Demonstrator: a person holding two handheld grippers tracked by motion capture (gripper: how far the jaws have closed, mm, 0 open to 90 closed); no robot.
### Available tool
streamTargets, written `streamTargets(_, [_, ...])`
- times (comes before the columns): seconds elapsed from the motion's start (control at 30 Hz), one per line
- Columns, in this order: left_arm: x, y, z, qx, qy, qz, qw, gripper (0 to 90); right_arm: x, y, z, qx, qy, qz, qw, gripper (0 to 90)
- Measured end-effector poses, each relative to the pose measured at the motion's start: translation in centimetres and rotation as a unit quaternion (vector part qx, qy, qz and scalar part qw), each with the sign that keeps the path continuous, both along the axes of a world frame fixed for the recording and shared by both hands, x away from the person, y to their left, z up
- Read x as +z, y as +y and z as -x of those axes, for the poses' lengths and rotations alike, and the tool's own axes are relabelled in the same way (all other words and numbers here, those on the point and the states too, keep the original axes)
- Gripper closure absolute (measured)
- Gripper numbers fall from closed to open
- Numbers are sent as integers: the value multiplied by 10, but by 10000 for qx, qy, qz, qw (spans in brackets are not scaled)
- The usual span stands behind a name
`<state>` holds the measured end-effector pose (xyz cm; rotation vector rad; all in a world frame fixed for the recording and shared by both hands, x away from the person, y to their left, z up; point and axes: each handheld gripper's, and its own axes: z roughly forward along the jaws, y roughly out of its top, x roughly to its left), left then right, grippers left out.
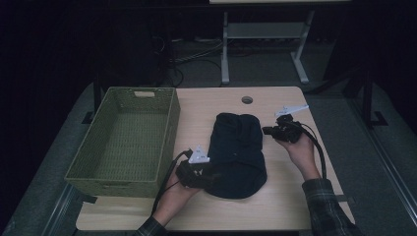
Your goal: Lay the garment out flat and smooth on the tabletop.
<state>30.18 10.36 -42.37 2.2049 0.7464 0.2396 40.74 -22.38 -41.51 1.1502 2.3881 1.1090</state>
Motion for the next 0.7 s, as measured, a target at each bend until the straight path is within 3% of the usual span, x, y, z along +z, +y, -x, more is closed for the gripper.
streamTargets(0.17, [2, -5, -19, 200, -205, -111, 9995, 635, -10, 5, 24, 181, 8, 17, 9998, 897])
streamTargets(0.3, [-2, -10, -37, 416, -182, -264, 9986, 799, -19, 8, 43, 230, 88, -54, 9997, 897])
streamTargets(0.43, [-13, -19, -50, 633, -318, -538, 9960, 847, -29, 12, 61, 298, 62, 33, 9995, 897])
streamTargets(0.53, [-22, -22, -57, 606, -188, -746, 9952, 855, -36, 16, 70, 413, 130, 114, 9990, 898])
streamTargets(0.6, [-28, -24, -59, 581, -67, -861, 9946, 866, -42, 20, 73, 445, 233, 296, 9983, 898])
streamTargets(0.7, [-33, -24, -56, 501, 24, -935, 9944, 891, -46, 20, 74, 469, 280, 326, 9980, 898])
